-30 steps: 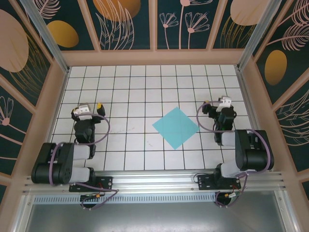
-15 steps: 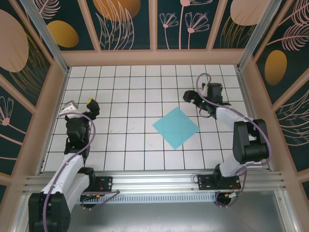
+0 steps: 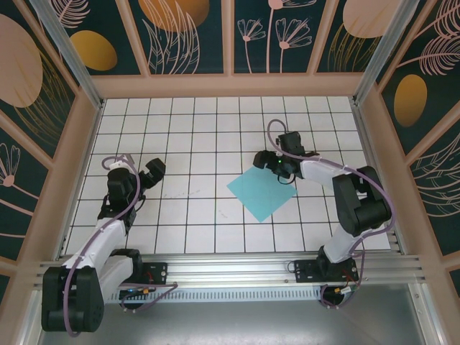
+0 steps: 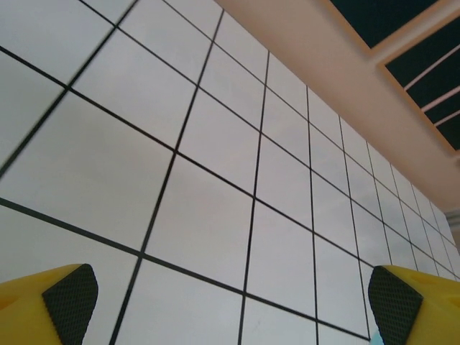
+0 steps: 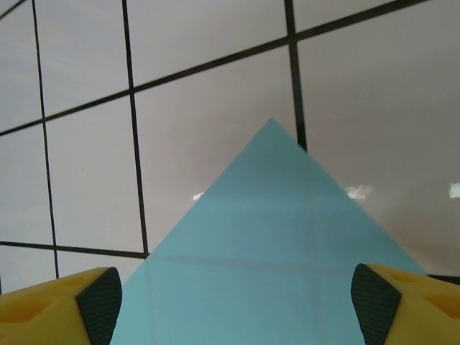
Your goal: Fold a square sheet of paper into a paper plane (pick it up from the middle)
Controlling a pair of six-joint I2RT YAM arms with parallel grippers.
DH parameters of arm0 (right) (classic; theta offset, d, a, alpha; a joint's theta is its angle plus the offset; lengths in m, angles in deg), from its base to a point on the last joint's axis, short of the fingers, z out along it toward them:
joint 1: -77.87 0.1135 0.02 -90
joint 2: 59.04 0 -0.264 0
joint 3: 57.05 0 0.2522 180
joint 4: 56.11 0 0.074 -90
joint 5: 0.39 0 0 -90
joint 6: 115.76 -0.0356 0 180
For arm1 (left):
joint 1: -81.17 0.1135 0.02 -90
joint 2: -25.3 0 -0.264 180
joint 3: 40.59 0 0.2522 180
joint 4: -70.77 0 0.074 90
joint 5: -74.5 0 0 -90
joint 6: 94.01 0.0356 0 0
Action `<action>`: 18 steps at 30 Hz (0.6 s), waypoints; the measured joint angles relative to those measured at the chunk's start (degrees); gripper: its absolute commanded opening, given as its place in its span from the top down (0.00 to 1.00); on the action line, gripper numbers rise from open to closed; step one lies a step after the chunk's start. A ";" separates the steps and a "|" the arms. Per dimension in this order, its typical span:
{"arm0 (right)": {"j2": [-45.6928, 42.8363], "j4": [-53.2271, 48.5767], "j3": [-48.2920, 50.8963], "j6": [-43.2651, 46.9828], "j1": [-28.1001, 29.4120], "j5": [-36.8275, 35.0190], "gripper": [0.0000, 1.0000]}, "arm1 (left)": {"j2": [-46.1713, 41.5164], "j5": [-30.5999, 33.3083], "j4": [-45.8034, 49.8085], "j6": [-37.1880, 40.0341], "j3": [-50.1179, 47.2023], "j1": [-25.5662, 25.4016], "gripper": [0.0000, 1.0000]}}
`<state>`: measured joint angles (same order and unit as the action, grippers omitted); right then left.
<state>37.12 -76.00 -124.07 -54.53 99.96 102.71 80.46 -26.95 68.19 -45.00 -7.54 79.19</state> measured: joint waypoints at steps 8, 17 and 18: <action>-4.24 -4.68 3.28 1.62 5.16 -1.49 0.18 | 0.42 -5.81 2.32 -0.28 0.87 -1.03 0.02; -12.61 -4.66 13.49 0.07 10.84 3.37 0.23 | 0.85 -6.56 4.81 -1.99 0.94 -7.45 0.01; -12.63 -4.46 14.43 -0.33 11.54 3.85 0.23 | 0.81 -6.54 4.81 -2.34 0.94 -7.67 0.01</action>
<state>24.49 -80.46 -109.64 -54.86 111.50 106.56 81.27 -33.48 73.00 -47.34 -6.60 71.52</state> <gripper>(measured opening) 0.770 0.985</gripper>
